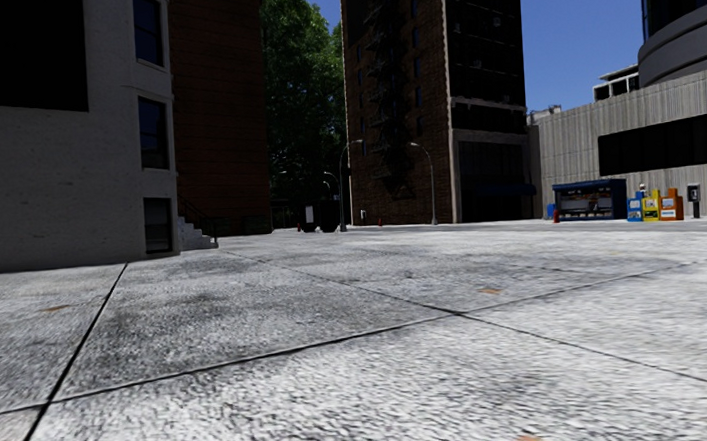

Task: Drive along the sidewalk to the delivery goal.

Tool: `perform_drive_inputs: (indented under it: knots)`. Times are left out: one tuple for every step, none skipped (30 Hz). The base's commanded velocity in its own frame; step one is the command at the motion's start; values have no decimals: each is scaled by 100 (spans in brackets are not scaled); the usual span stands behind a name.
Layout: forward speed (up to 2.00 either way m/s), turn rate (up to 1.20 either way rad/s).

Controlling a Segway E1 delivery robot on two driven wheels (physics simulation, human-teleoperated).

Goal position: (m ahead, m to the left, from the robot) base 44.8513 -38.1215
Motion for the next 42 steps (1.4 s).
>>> perform_drive_inputs:
  knots:
    - [200, 0]
    - [200, 0]
    - [200, 0]
    - [200, 0]
    - [200, 0]
    - [200, 0]
    - [200, 0]
    - [200, 0]
    - [200, 0]
    - [200, 0]
    - [200, 0]
    - [200, 0]
    - [200, 0]
    - [200, 0]
    - [200, 0]
    - [200, 0]
    - [200, 0]
    - [200, 0]
    - [200, 0]
    - [200, 0]
    - [200, 0]
    - [200, 0]
    - [200, 0]
    - [200, 0]
    - [200, 0]
    - [200, 0]
    - [200, 0]
    - [200, 0]
    - [200, 0]
    - [200, 0]
    - [200, 0]
    - [200, 0]
    - [200, 0]
    - [200, 0]
    - [200, 0]
    - [200, 0]
    - [200, 0]
    - [200, 0]
    - [200, 0]
    - [200, 0]
    - [200, 0]
    - [200, 0]
